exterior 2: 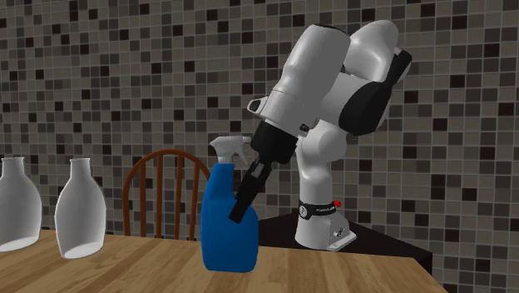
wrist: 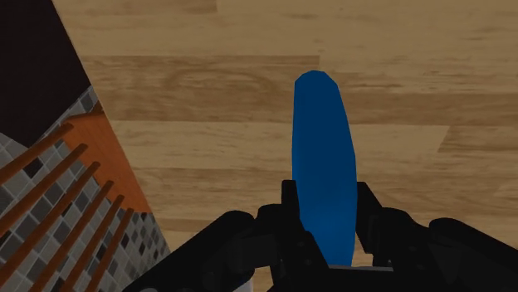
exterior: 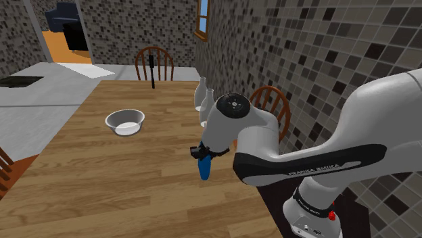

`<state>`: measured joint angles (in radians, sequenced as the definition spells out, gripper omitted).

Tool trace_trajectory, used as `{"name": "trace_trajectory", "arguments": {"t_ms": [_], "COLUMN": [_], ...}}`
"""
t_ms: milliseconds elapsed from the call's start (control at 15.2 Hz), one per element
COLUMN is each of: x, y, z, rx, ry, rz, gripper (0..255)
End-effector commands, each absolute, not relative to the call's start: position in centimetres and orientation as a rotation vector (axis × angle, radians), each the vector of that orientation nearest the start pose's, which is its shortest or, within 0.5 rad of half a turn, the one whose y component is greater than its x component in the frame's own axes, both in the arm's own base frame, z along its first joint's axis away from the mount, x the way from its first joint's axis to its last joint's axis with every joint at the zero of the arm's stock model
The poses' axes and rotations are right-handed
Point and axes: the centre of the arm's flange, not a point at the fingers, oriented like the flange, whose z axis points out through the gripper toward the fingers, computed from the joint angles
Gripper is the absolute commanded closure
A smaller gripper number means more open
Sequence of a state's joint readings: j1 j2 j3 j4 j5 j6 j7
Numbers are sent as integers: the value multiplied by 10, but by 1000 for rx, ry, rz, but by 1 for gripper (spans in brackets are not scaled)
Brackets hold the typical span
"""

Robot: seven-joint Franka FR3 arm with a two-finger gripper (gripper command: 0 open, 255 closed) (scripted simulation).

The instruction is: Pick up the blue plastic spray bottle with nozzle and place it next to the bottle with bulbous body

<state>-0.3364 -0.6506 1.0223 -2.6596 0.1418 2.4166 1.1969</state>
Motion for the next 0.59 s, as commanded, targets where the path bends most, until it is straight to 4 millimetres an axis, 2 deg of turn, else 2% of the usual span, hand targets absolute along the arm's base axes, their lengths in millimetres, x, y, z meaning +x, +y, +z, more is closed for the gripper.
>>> {"name": "trace_trajectory", "arguments": {"t_ms": [0, 528], "x": [328, 328], "y": [242, 242], "z": [379, 421], "rx": [-3033, -3033], "ry": [1071, 1071], "rz": [-722, -722], "gripper": [255, 255]}}
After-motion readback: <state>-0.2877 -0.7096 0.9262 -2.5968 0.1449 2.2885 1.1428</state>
